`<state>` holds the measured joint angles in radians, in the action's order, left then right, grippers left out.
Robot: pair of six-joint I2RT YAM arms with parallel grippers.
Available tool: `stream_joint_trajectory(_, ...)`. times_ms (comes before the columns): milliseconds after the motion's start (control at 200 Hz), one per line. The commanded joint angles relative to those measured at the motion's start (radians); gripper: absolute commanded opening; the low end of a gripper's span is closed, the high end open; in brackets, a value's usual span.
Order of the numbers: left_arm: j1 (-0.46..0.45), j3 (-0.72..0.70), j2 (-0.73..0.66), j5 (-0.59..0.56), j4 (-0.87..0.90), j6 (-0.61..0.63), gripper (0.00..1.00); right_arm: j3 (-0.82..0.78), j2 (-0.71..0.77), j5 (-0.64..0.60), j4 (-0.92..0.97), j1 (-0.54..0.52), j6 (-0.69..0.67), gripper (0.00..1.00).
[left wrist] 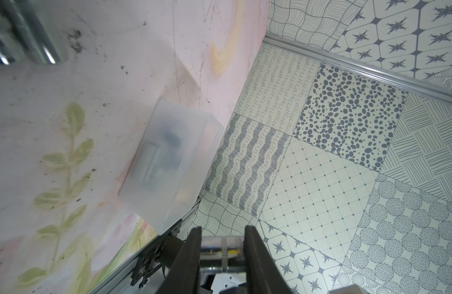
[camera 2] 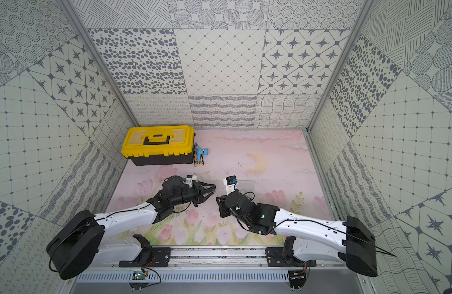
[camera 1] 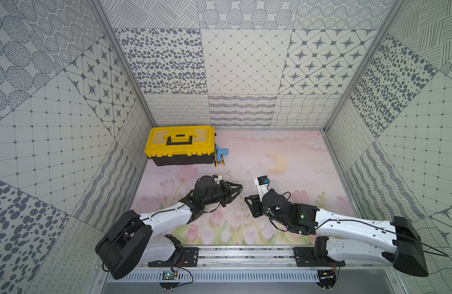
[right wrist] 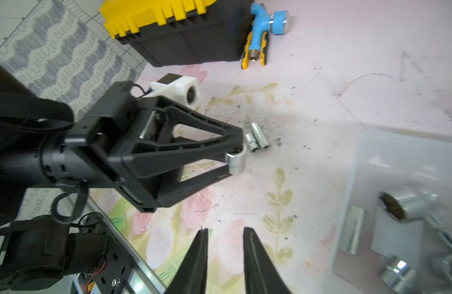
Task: Put the socket on the desktop into the storage box
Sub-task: Pick up the socket head at the center of the board, then place the socket head in the storage box.
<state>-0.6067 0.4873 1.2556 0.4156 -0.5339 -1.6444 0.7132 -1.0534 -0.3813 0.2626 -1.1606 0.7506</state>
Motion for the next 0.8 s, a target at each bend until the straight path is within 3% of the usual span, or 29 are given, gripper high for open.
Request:
stream_joint_trajectory(0, 0.003, 0.156, -0.05, 0.046, 0.255, 0.196, 0.0, 0.07, 0.116, -0.154, 0.262, 0.067, 0.052, 0.31)
stream_joint_trajectory(155, -0.065, 0.443, -0.003, -0.038, 0.648, 0.555, 0.0, 0.139, 0.149, 0.02, 0.529, 0.311, 0.059, 0.3)
stream_joint_trajectory(310, -0.222, 0.682, 0.112, -0.265, 0.893, 0.833, 0.0, 0.158, 0.153, 0.032, 0.63, 0.366, 0.048, 0.29)
stream_joint_trajectory(595, -0.387, 0.913, 0.395, -0.444, 1.08, 0.995, 0.0, 0.125, 0.181, 0.045, 0.647, 0.396, 0.062, 0.29)
stream_joint_trajectory(795, -0.425, 0.947, 0.504, -0.462, 1.129, 1.047, 0.0, 0.111, 0.191, 0.044, 0.649, 0.412, 0.071, 0.29)
